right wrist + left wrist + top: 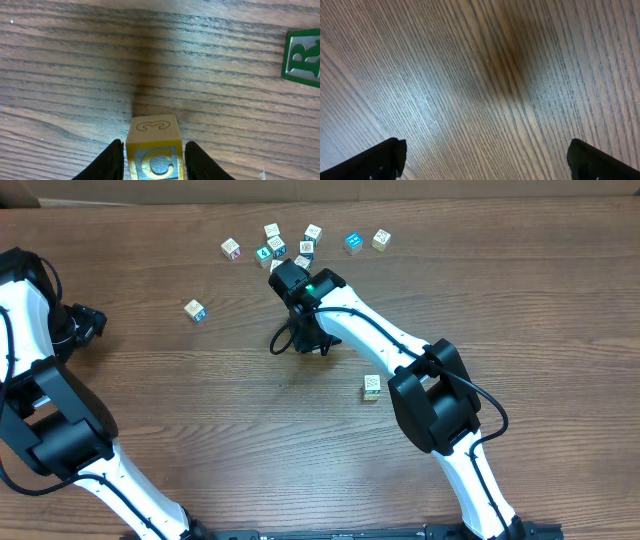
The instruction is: Form a tower
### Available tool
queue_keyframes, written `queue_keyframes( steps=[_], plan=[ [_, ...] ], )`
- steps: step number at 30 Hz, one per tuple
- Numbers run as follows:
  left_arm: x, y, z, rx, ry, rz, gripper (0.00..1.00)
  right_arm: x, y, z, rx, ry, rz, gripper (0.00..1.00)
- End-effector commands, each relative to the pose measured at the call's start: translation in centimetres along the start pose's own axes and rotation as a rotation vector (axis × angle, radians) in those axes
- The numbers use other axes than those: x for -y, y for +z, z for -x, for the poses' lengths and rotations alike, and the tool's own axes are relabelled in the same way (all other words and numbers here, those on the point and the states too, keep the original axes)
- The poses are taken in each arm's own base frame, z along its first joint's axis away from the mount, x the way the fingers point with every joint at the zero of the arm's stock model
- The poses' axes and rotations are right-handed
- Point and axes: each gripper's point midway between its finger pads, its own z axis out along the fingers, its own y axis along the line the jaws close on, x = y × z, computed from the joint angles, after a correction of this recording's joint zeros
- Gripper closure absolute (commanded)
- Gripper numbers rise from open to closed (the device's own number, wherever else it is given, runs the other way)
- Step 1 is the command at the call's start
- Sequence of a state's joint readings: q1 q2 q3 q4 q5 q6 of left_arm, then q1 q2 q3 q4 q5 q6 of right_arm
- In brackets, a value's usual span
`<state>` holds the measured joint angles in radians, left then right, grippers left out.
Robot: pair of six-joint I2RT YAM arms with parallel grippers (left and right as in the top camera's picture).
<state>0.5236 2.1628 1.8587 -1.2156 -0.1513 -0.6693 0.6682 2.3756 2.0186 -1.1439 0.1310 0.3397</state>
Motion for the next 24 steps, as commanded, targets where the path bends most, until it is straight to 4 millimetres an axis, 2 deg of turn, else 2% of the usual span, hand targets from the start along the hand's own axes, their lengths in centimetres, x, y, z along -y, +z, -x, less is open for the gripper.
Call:
queue_keyframes(
  steps=[1,8,12,19,24],
  plan=[
    [0.45,-0.15,0.17,0.013,0.027,0.0,0.0,0.24,-1.05,0.48,0.027,0.008,0.004,0.63],
    [0.45,-0.16,0.2,0.014,0.026,0.0,0.0,0.28,-1.05,0.37,0.022,0.007,0.002,0.69],
    [0.44,-0.16,0.19,0.014,0.027,0.0,0.0,0.28,-1.05,0.38,0.023,0.007,0.002,0.59],
    [0.44,-0.15,0.18,0.013,0.027,0.0,0.01,0.28,-1.05,0.38,0.023,0.007,0.002,0.59],
    [0.46,-0.15,0.18,0.014,0.027,0.0,0.0,0.35,-1.05,0.21,0.016,0.006,-0.001,0.63]
  ],
)
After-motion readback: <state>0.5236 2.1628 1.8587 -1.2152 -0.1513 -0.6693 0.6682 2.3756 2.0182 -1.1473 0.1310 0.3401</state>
